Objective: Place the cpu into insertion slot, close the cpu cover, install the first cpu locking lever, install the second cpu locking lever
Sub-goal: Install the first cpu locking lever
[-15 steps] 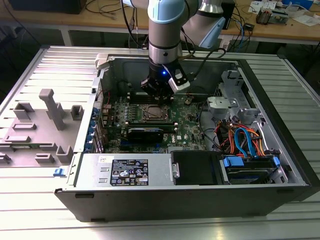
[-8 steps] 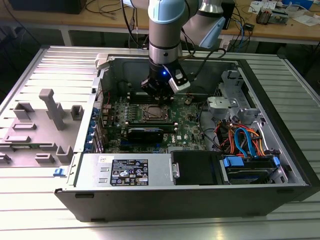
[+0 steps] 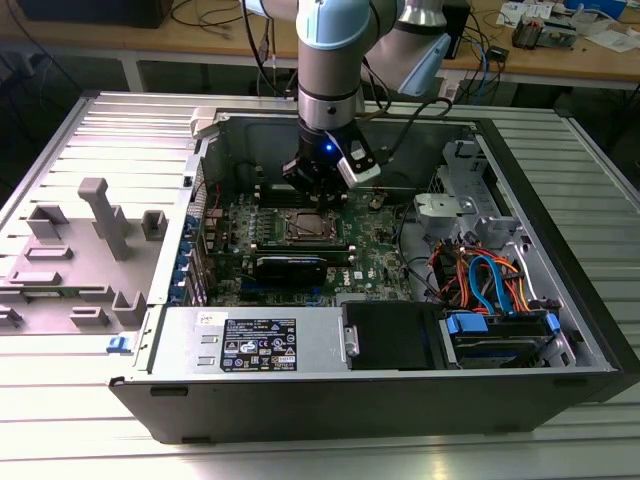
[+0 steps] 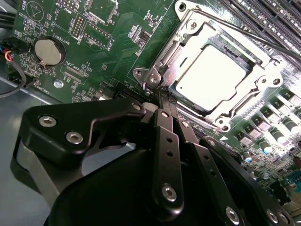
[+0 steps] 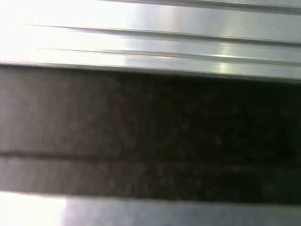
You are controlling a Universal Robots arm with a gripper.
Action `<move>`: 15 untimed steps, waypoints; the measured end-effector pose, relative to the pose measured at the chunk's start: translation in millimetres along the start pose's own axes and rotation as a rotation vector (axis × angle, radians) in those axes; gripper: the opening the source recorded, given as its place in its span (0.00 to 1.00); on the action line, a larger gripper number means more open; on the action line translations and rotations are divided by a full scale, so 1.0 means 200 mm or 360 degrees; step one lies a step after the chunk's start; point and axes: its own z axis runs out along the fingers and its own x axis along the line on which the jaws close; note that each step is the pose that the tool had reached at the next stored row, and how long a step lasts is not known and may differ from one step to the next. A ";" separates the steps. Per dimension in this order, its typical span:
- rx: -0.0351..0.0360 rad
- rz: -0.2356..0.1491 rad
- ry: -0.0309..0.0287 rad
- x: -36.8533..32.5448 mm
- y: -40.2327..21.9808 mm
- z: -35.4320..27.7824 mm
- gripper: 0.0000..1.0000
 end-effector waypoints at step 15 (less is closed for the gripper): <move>-0.0040 -0.0002 -0.00027 -0.001 -0.018 -0.055 0.11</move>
